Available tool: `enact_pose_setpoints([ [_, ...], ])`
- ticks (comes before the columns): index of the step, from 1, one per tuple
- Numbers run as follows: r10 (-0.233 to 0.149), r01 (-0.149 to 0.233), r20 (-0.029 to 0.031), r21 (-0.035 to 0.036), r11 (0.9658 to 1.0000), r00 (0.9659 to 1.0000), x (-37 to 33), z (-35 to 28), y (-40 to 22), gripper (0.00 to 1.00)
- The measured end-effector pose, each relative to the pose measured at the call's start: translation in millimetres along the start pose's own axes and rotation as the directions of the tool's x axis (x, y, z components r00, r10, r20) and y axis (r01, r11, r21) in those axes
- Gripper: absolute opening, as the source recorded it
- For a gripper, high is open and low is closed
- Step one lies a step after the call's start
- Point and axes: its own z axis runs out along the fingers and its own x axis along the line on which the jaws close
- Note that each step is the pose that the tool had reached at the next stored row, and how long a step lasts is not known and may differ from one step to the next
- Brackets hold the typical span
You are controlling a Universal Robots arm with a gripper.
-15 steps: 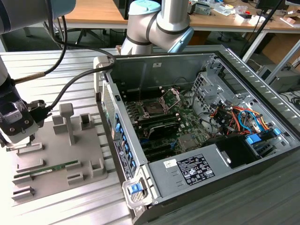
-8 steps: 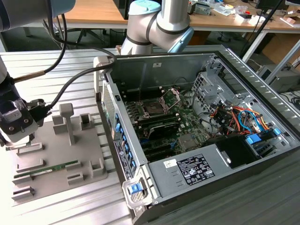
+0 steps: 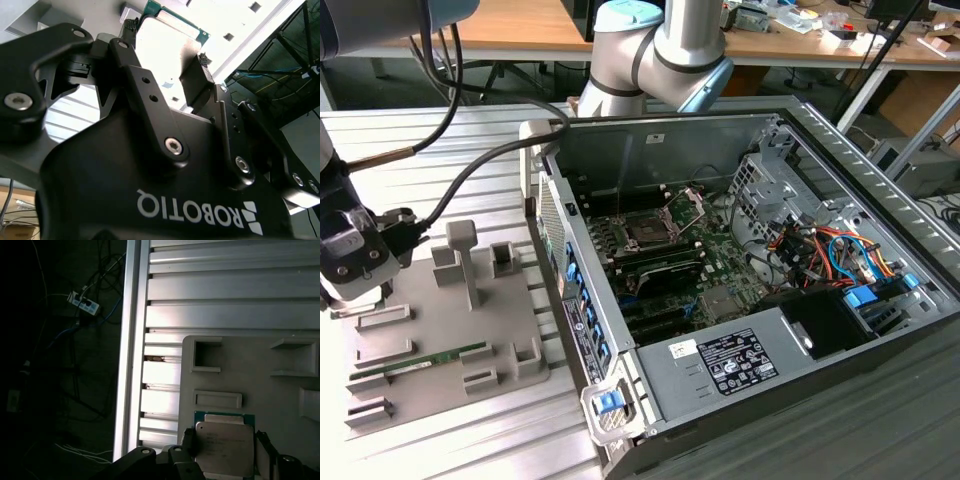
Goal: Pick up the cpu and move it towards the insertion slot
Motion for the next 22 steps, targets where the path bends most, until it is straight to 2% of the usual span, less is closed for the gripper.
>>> enact_pose_setpoints([
  [22, 0.000, 0.000, 0.0000, 0.0000, 1.0000, 1.0000, 0.0, -5.1, 0.3, 0.55],
])
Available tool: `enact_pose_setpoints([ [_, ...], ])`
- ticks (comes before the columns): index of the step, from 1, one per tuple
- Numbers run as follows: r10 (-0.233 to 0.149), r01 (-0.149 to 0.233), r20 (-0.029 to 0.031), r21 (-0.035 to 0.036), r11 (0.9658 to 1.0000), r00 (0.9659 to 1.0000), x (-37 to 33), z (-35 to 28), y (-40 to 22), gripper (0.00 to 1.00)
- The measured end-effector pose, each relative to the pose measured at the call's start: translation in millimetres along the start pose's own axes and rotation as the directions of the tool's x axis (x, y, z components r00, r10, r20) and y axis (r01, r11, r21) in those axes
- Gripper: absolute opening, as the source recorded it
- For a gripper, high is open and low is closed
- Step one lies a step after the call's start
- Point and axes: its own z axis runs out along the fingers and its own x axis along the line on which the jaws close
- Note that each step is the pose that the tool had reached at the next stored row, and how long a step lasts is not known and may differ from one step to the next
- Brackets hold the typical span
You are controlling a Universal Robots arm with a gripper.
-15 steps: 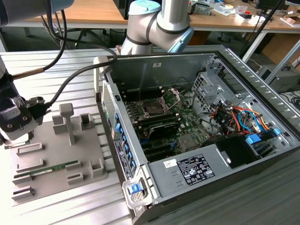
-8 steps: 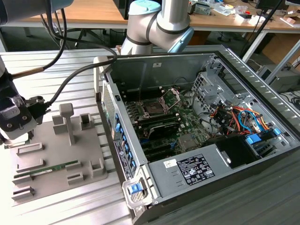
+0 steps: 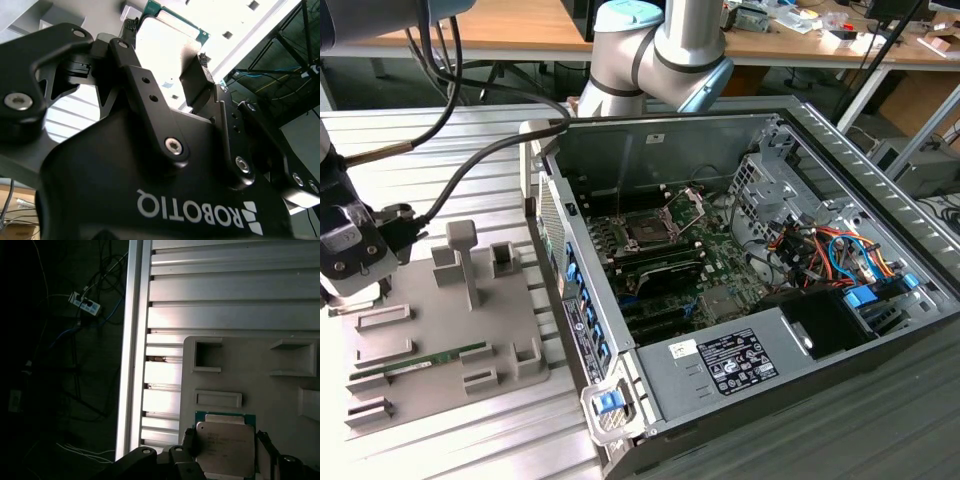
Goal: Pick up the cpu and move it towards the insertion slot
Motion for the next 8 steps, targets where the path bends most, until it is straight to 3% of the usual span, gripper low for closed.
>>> enact_pose_setpoints([
  [8, 0.000, 0.000, 0.0000, -0.0002, 1.0000, 1.0000, 0.0, -2.6, 0.1, 0.55],
])
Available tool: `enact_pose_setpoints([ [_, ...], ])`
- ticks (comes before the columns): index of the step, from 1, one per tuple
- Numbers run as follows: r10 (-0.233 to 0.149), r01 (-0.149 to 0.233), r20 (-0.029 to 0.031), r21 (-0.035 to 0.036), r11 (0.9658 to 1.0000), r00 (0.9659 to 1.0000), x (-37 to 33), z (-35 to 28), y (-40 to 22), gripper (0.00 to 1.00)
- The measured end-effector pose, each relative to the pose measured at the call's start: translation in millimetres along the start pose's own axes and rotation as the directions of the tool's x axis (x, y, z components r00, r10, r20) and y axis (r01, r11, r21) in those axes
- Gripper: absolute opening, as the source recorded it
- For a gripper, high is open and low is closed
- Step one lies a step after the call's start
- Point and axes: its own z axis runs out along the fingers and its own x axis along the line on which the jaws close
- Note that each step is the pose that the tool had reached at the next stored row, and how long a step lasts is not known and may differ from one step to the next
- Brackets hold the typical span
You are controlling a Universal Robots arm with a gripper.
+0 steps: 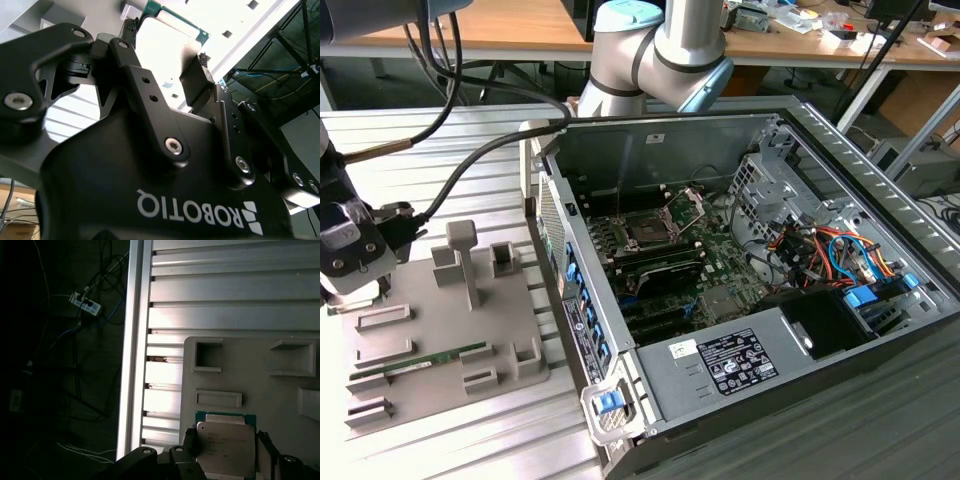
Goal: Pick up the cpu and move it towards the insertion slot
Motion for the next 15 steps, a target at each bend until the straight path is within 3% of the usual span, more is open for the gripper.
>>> enact_pose_setpoints([
  [15, 0.000, 0.000, 0.0000, -0.0002, 1.0000, 1.0000, 0.0, -5.6, 0.3, 0.55],
])
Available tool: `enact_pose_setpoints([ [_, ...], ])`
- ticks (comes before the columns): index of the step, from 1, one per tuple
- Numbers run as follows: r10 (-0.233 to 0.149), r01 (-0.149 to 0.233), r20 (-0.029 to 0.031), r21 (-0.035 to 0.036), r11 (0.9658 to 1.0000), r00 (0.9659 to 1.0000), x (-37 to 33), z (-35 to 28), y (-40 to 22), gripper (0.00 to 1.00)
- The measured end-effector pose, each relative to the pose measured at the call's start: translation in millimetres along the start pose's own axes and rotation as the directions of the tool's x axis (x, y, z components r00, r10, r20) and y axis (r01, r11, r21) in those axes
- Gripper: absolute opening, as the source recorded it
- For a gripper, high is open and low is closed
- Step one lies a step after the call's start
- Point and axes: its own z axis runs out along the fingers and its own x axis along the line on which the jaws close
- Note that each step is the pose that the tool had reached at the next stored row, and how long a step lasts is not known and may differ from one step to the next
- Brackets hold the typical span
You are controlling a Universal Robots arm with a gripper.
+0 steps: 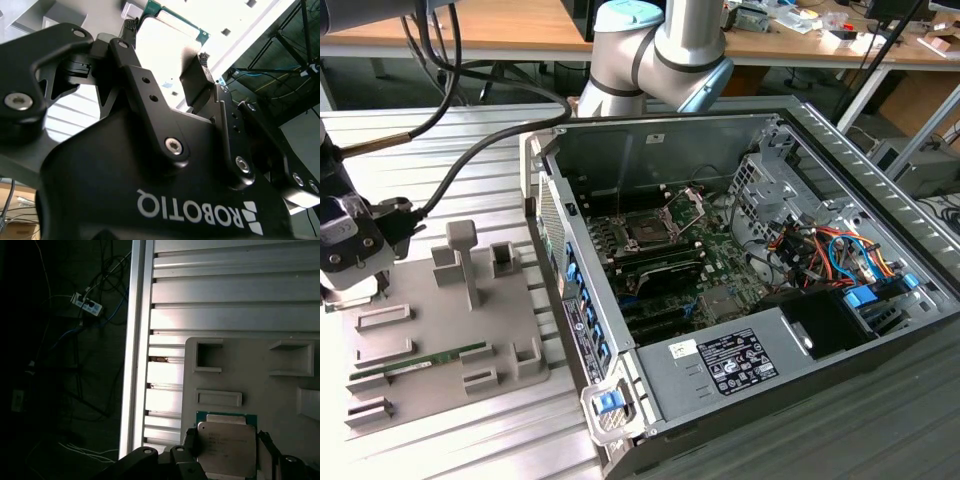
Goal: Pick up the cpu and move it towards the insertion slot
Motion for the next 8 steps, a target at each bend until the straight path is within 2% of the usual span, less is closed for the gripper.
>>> enact_pose_setpoints([
  [8, 0.000, 0.000, 0.0000, 0.0000, 1.0000, 1.0000, 0.0, -4.4, 0.3, 0.55],
])
